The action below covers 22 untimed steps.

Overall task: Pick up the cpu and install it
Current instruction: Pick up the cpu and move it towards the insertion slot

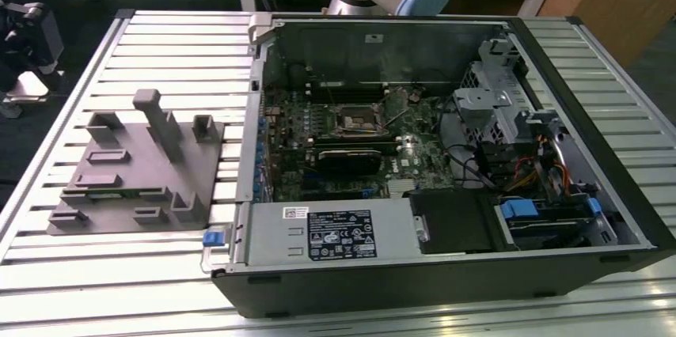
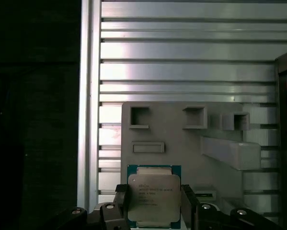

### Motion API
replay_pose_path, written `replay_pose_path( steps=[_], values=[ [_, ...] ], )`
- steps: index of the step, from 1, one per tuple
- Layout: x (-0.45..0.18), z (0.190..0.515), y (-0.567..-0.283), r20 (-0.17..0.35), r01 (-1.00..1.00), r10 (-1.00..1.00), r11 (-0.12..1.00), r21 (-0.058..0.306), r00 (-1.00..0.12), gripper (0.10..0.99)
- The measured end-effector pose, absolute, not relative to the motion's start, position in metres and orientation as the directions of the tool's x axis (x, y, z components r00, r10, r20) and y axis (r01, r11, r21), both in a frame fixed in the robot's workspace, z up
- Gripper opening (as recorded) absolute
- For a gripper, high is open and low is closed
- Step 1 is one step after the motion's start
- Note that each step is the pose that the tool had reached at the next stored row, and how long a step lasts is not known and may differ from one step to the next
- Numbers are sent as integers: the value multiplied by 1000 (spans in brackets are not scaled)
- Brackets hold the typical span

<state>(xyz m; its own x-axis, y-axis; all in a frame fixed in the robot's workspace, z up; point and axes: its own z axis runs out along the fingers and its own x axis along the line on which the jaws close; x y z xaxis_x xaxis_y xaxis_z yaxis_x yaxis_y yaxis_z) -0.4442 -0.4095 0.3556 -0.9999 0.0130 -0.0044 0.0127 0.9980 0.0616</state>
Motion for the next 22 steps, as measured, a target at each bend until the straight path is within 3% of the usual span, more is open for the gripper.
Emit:
replay_pose_path(
  steps=[22],
  values=[
    [-430,378,-409,-5,13,13,998,62,-1000,529]
  ],
)
